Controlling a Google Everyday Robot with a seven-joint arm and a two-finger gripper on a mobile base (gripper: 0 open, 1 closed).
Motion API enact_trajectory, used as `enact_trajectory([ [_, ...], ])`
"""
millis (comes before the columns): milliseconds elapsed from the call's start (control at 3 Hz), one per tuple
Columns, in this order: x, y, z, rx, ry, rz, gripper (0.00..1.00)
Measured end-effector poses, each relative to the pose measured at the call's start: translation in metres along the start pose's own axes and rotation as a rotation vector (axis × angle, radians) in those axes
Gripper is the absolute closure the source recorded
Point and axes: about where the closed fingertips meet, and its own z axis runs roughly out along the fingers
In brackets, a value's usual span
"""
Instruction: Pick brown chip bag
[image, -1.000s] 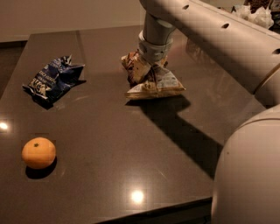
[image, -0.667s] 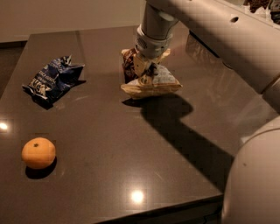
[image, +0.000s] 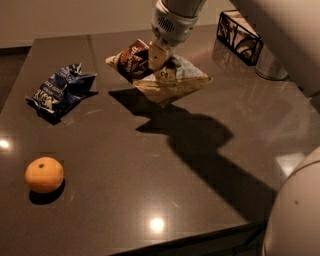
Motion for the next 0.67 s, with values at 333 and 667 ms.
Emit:
enact_trajectory([
  [333, -0.009, 0.019, -0.035, -0.022, -0.040, -0.112, 1.00],
  [667, -0.012, 0.033, -0.058, -0.038, -0.072, -0.186, 1.00],
])
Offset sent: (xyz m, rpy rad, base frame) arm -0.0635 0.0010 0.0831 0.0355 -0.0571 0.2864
